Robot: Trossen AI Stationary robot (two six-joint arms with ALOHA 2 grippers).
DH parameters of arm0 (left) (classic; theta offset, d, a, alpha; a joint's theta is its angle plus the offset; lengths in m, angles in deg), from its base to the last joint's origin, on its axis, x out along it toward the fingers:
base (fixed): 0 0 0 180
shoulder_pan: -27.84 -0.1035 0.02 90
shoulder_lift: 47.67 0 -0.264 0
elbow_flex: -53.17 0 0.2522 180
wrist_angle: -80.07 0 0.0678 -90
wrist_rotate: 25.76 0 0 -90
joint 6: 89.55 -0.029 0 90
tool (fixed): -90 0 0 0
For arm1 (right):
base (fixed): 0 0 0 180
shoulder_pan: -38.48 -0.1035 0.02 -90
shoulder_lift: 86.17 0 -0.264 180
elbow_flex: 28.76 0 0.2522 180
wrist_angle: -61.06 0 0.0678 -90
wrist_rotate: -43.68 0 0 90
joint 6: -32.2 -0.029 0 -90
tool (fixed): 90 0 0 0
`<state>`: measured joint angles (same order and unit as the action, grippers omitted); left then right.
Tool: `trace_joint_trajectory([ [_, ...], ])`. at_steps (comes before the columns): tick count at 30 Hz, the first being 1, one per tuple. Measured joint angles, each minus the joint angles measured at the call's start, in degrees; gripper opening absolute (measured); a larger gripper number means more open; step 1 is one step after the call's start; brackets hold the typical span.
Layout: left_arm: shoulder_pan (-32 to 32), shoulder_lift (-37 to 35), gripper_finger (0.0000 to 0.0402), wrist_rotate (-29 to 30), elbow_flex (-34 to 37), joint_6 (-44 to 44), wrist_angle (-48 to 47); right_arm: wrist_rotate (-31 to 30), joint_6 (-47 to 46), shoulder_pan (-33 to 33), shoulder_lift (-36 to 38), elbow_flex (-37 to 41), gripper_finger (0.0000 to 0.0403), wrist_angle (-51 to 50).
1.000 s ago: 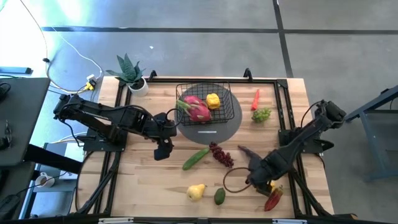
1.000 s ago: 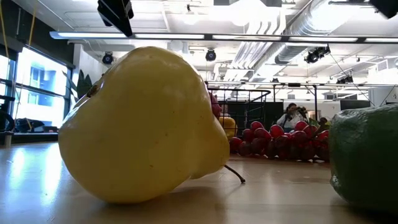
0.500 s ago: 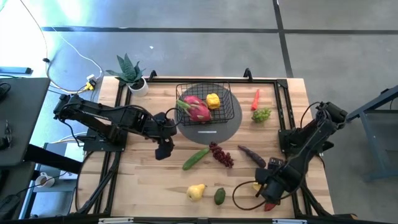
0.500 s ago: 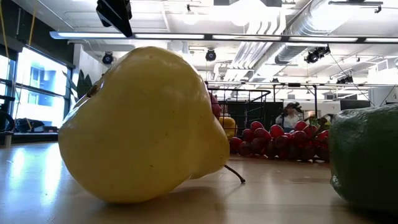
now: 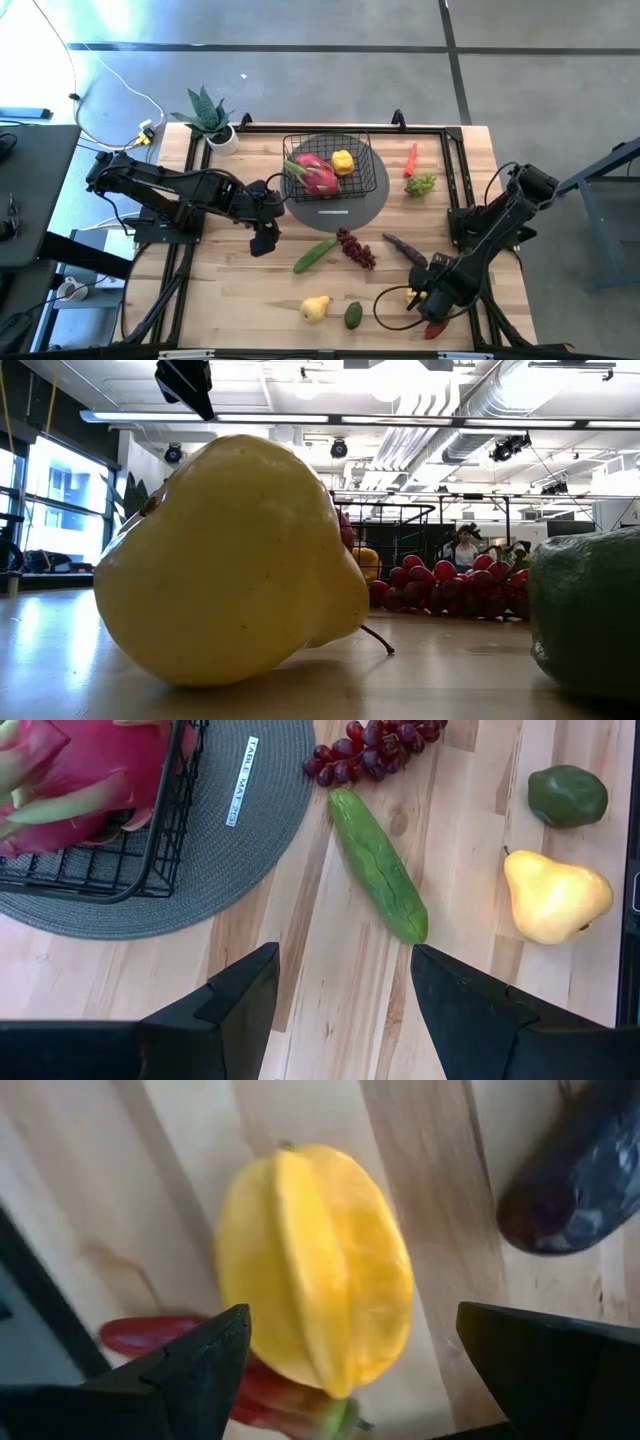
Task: Build produce basket
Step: Put the starfruit into the wire basket
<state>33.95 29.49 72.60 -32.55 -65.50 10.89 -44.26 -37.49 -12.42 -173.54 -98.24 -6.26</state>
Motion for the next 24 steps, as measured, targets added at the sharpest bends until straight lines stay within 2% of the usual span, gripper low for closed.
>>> trace_joint_trajectory([
  [17, 0.0, 0.0, 0.0216, 0.0, 0.0, 1.0, 0.0, 1.4, 0.7, 1.9, -0.1, 7.1, 0.033, 9.6],
  [24, 0.0, 0.0, 0.0216, 0.0, 0.0, 1.3, 0.0, 4.6, -0.2, 3.4, -0.1, 9.1, 0.0317, 15.5],
])
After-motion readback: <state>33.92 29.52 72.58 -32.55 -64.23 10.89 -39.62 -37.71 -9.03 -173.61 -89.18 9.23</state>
